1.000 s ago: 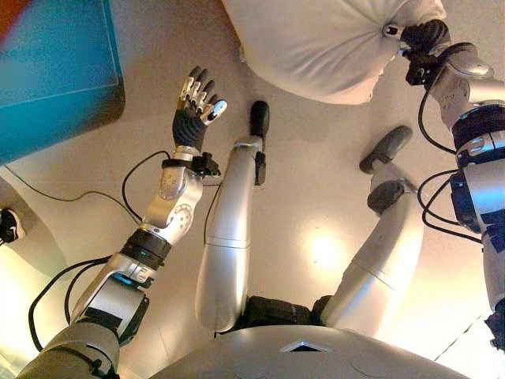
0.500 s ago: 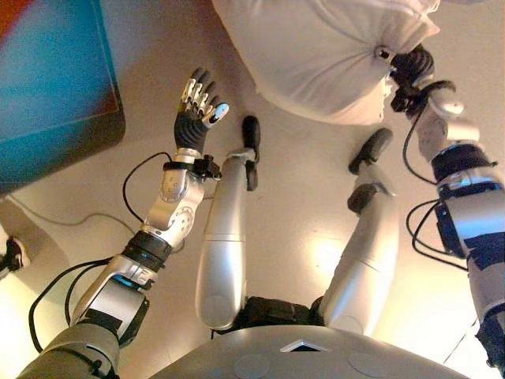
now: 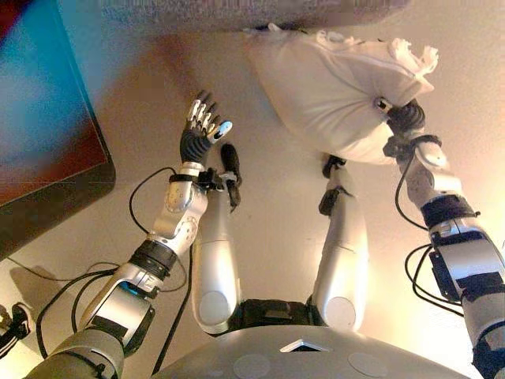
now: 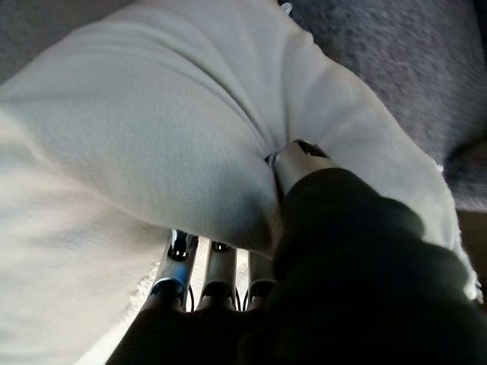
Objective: Pick up the cushion and take it to the sofa
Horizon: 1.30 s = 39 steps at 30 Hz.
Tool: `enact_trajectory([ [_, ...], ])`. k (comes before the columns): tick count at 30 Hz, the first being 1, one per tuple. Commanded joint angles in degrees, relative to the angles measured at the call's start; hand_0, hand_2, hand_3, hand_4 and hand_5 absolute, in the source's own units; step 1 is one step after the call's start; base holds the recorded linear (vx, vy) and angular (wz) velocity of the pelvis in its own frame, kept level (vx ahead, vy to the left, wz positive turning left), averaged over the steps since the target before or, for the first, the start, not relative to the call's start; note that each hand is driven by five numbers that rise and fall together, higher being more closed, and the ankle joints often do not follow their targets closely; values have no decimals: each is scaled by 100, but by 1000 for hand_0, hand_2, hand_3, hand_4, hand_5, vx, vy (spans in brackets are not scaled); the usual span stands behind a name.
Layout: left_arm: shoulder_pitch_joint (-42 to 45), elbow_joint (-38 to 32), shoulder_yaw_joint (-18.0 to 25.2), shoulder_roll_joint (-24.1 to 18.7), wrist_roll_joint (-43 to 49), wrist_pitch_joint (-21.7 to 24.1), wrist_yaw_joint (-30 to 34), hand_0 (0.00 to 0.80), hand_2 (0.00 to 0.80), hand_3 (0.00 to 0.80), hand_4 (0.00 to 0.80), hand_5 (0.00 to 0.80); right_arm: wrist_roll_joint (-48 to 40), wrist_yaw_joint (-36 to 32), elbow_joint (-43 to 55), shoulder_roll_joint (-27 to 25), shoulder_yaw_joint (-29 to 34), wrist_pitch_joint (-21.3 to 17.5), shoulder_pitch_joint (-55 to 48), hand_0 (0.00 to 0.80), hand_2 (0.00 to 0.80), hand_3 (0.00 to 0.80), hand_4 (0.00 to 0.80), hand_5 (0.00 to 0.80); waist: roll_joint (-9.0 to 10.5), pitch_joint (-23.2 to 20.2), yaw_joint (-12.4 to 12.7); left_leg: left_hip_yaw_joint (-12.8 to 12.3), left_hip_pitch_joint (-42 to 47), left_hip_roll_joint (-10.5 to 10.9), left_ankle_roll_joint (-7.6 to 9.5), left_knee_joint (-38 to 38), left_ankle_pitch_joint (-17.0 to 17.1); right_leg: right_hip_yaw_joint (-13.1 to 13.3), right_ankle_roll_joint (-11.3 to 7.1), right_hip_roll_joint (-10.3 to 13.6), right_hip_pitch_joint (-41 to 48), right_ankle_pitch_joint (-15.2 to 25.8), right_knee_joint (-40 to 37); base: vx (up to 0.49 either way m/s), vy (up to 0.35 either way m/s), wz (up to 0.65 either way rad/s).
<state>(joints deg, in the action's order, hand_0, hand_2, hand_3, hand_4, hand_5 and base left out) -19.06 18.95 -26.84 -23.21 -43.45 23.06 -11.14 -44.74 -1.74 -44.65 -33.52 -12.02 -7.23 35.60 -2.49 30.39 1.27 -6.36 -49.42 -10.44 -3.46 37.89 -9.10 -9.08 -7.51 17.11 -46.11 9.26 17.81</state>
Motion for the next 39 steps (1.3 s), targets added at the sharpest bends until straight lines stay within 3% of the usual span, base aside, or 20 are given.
enact_trajectory([
  [1,407,-217,159,-91,299,88,247,0,0,0,0,0,-324,107,917,-190,562,-717,97,800,800,800,800,800,205,-60,16,152,642,-155,-244,-708,208,-83,-607,359,366,-173,52,81,-61,-4],
  [12,983,-4,494,-100,342,-276,785,0,0,0,0,0,1116,898,1757,-393,797,-187,-908,800,800,800,800,800,456,-60,-75,-202,2453,-82,-127,-1472,420,-109,-539,309,2122,-138,-583,93,-37,-5],
  [17,1360,150,611,15,430,-554,1179,0,0,0,0,0,1261,1059,2169,-431,945,-70,-1467,800,800,800,800,800,581,-555,-123,-331,3351,-50,-106,-2048,484,-123,-513,182,2952,-145,-1019,175,-17,0],
  [26,2126,242,860,281,731,-1184,1457,0,0,0,0,0,2362,293,3034,-432,1236,340,-2484,800,800,800,800,800,810,-1702,-219,-593,4735,-83,-113,-2948,596,-158,-462,-132,4121,-218,-1588,243,-38,-5],
  [30,2284,366,929,333,837,-1288,1600,0,0,0,0,0,2070,-91,3246,-605,1384,638,-2621,800,800,800,800,800,865,-2046,-277,-703,5056,-126,-118,-3044,562,-146,-431,-187,4298,-310,-1552,154,-41,-5],
  [39,2321,585,1007,500,650,-1367,1691,0,0,0,0,0,1668,-481,3452,-498,1605,812,-2677,800,800,800,800,800,840,-2419,-442,-803,5583,-188,-185,-3131,463,57,-259,-399,4607,-538,-1519,105,-39,-4],
])
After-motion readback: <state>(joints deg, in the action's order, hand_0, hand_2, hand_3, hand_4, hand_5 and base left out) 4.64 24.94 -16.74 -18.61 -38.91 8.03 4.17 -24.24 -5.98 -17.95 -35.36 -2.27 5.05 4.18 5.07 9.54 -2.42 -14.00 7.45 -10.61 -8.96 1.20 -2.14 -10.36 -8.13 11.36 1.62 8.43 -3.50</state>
